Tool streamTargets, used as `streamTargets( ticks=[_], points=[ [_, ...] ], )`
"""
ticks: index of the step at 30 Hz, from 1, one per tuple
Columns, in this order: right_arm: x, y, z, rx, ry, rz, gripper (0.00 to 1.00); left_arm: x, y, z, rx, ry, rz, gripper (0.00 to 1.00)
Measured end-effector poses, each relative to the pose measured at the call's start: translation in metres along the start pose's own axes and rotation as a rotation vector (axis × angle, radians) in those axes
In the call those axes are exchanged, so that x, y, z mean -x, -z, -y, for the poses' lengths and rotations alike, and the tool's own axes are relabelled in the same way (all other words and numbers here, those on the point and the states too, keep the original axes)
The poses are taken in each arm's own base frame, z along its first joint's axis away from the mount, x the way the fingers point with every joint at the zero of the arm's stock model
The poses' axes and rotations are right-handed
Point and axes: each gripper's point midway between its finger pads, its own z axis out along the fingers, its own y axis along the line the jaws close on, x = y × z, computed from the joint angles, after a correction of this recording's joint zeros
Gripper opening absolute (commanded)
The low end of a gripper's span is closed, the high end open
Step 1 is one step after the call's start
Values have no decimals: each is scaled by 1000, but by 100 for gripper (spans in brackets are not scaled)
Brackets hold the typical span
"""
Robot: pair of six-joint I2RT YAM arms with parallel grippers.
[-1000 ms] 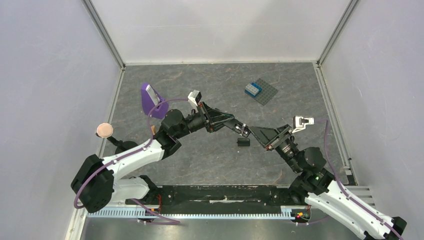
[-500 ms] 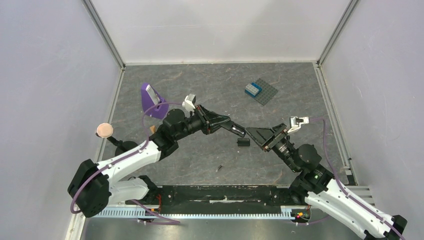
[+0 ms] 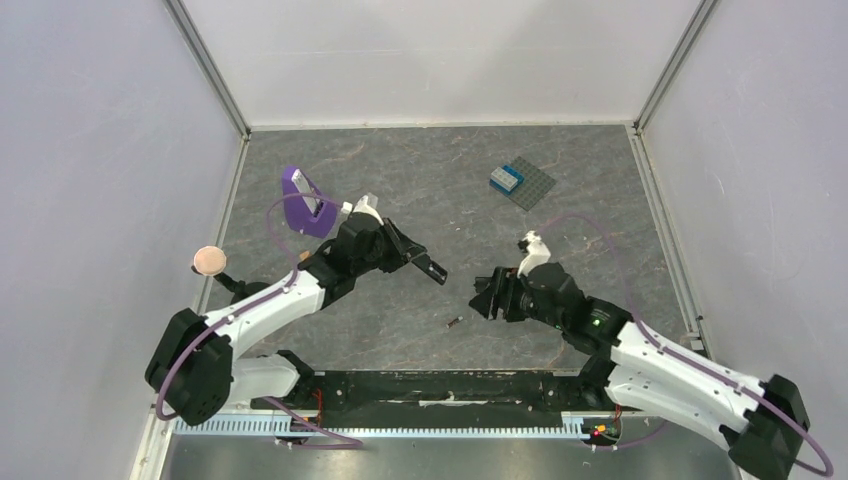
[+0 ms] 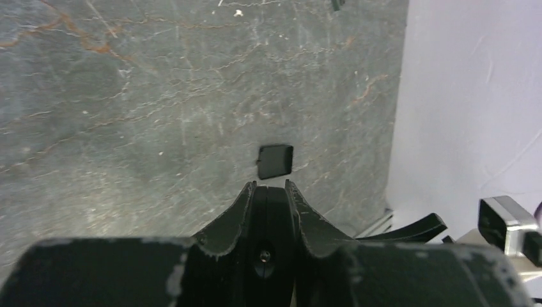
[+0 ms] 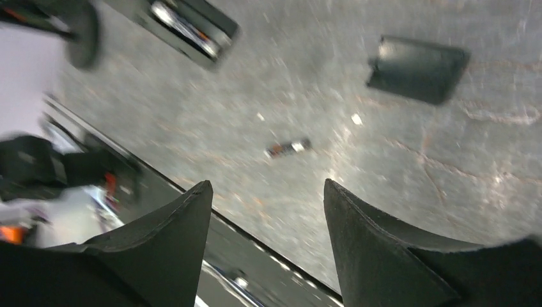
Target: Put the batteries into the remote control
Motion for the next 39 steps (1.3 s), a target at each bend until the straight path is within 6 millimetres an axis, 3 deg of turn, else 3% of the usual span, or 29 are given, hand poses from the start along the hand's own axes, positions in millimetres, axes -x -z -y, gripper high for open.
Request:
streamTargets(
  ticks=[3, 7, 13, 18, 23, 29, 33, 39],
  points=[
    [-31, -5, 19, -64, 117, -129, 65, 0, 6, -8, 30, -57, 1, 2],
    [-60, -7, 31, -94, 273, -267, 64, 5, 17, -17, 72, -115, 29, 2],
    [-82, -22, 12, -47, 564, -418, 65, 17, 39, -29, 138, -217, 82, 2],
    [-88, -47, -4, -13, 821, -516, 65, 24, 56, -30, 159, -293, 100, 2],
    [-88, -63, 11, -34, 1052, -620, 63, 31, 73, -31, 174, -327, 130, 2],
    [-89, -72, 27, -30, 1245, -748, 62, 42, 84, -47, 231, -308, 150, 2],
    [-85, -83, 31, -25, 1316, -799, 56, 47, 87, -54, 247, -284, 151, 2],
    [-74, -96, 34, -19, 1349, -850, 35, 53, 89, -58, 244, -261, 145, 2]
  ],
)
